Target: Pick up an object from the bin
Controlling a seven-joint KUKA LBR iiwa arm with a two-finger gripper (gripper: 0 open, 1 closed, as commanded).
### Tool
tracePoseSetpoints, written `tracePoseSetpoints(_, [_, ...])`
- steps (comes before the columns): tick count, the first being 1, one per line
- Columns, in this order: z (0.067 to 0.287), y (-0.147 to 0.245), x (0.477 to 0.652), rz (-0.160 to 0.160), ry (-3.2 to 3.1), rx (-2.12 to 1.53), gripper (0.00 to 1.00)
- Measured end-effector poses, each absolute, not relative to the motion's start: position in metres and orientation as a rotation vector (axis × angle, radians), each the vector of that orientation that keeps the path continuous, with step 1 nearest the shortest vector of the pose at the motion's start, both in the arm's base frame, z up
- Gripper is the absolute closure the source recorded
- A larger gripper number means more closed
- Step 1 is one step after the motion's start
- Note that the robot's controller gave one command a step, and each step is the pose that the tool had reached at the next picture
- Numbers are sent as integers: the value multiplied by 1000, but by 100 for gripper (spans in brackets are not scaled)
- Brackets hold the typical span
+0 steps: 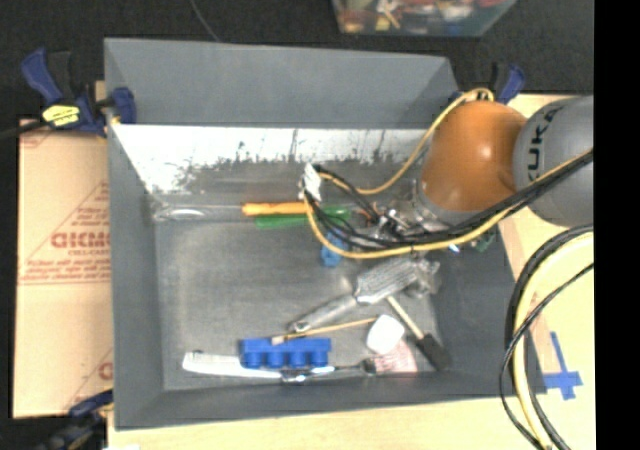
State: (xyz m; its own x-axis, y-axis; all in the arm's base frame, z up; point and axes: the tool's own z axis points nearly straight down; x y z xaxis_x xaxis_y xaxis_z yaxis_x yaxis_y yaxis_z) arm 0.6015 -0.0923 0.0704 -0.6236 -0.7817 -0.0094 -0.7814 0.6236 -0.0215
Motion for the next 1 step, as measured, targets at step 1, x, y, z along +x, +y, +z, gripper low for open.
tracePoseSetpoints(1, [71, -73, 592, -8, 3001, -901, 100])
